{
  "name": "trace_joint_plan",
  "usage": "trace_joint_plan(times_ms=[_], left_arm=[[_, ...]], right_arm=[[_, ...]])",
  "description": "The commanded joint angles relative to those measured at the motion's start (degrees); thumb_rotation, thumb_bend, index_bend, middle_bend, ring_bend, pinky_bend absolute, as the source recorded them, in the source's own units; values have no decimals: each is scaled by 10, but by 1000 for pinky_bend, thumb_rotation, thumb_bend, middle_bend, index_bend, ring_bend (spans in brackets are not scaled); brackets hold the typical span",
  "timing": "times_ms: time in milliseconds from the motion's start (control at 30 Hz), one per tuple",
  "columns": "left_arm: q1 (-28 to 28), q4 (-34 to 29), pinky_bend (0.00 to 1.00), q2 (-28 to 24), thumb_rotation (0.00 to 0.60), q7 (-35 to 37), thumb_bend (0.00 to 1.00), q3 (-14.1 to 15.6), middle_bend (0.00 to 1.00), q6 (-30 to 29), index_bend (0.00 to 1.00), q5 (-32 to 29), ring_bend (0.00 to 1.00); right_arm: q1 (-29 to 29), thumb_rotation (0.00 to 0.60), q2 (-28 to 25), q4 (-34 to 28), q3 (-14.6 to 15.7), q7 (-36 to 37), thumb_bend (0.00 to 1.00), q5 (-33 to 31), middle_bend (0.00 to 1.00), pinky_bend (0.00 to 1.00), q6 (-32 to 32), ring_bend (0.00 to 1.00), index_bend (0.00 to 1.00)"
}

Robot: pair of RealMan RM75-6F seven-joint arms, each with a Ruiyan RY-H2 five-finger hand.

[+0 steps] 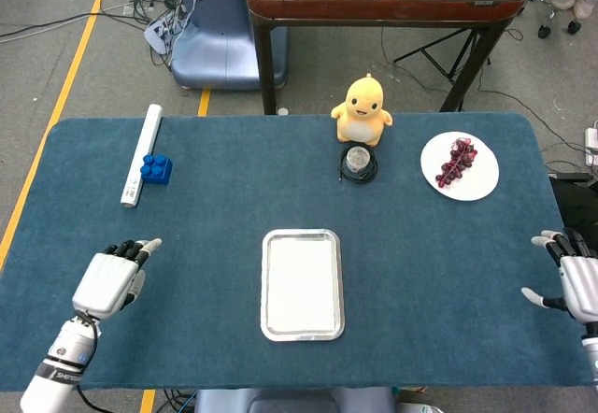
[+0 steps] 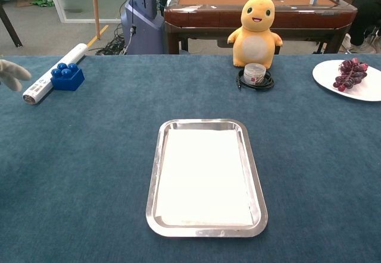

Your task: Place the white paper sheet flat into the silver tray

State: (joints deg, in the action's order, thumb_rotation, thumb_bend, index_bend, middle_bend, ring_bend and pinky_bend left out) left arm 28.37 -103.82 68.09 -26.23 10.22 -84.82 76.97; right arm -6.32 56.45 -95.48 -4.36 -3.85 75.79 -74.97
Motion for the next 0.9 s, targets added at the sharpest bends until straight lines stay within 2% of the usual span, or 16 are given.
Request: trace_joint_plan(times_ms=[33,400,633,900], left_arm=[[-31,17,359,-3,600,26,570,0,252,-22,223,11,238],[-126,78,353,15,600,57,565,-13,247,-93,260,41,233],[-162,98,343,15,600,88,543,-25,241,-102,260,44,225],[-178,96,342,7,600,101,539,-41,237,-97,260,61,220]], right_arm=[[0,600,2,-2,2,-4,28,2,214,297,-1,84,265],[11,600,21,-10,2,-30,29,27,228,297,-49,84,277],[19,600,21,-23,8,-39,29,49,229,297,-69,84,278],[15,600,21,-20,7,-38,28,41,229,297,-57,84,278]])
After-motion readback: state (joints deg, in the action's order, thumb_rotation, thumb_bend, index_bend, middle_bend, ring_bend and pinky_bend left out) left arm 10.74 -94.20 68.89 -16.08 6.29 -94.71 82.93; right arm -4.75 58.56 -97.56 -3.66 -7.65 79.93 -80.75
